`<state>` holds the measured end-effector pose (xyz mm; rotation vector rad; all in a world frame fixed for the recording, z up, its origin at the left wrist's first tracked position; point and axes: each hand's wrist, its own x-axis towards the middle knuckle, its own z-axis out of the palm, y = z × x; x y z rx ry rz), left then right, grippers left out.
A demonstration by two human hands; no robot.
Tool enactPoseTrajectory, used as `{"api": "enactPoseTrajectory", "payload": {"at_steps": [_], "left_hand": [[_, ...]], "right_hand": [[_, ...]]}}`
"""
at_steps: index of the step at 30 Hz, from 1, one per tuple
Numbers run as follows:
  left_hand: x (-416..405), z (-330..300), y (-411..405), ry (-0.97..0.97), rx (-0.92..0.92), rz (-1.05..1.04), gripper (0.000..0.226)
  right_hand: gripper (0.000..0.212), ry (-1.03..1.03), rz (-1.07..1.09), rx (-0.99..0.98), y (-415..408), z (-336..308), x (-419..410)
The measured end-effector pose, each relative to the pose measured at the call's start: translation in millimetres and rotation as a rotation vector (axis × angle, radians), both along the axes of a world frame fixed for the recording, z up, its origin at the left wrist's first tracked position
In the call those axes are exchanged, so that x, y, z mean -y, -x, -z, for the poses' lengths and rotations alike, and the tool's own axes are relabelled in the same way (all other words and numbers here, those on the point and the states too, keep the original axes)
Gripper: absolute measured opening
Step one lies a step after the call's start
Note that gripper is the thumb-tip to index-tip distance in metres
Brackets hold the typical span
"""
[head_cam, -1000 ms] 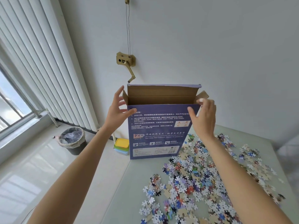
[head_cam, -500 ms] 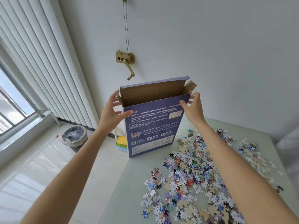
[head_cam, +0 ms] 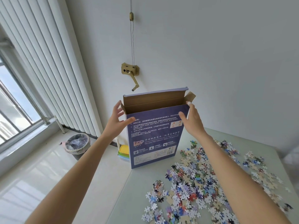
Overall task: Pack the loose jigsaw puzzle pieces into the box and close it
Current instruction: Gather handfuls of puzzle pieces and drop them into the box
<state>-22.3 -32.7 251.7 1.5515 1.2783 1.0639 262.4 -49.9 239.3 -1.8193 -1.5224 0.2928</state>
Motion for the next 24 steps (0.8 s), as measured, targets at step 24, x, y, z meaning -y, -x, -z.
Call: {"api": "enactPoseTrajectory", "payload": {"at_steps": [24], "left_hand": [[183,133,-73,0.135,-0.279,0.151,0.022]], "right_hand": [[0.028,0.514,-0.137,-0.043,-25,137,250]]}}
